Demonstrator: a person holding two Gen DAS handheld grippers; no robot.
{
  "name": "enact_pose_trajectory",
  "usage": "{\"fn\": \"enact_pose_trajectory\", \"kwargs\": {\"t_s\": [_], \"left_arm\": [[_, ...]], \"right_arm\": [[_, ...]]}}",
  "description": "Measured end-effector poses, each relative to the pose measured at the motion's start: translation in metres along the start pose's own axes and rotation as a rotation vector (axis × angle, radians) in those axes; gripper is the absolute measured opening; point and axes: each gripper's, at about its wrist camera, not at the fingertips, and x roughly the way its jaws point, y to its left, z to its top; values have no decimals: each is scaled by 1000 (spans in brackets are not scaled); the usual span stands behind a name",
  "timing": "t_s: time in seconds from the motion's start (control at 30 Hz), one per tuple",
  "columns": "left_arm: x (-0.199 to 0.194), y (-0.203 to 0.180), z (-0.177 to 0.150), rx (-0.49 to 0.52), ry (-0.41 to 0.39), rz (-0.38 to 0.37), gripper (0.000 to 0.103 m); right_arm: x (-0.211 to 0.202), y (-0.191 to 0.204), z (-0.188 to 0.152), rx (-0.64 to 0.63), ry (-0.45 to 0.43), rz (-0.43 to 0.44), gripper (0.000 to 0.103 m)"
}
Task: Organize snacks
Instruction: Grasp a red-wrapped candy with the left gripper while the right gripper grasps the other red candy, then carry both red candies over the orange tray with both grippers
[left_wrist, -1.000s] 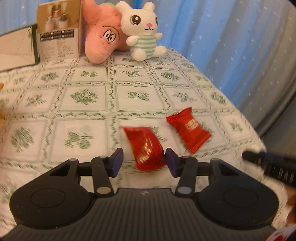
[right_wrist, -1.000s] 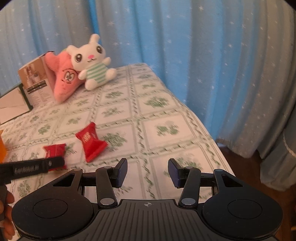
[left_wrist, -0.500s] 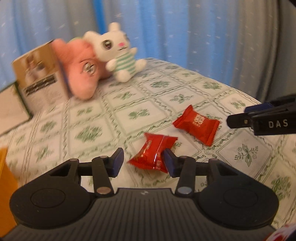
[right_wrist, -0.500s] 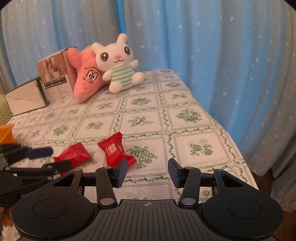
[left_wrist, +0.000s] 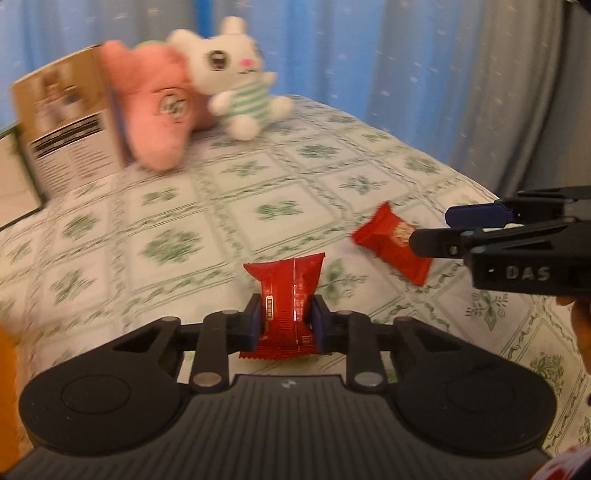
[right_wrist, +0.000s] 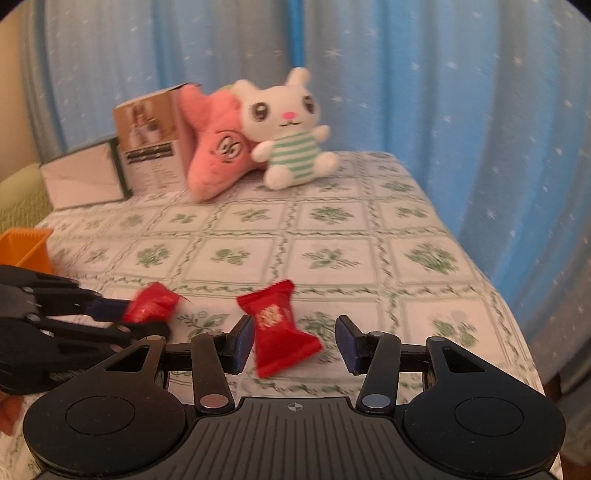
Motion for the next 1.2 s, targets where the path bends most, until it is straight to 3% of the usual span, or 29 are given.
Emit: {"fn": "enact_pose_trajectory", "kwargs": {"t_s": [0.23,0.37,0.4,0.53,0.83,1.2], "left_arm": [[-15,8,-11,-43,-8,8,24],[-15,5,-13,-2,-15,27,24],[-15,4,-14,11,-21,35,24],[-12,1,-14,35,-18,56,24],[-25,2,-22,-13,7,53,24],[-94,-11,-60,-120,29,47,24]], "right_arm": [[33,26,5,-181,59,-57,49],[44,30,0,-206,82,-68,47],[43,30,0,-200,86,-66,34],[36,29,0,-176,87,-70,26],[8,22,-3,-38,104,-45,25],[-62,37,-35,130,102,-31,25]]}}
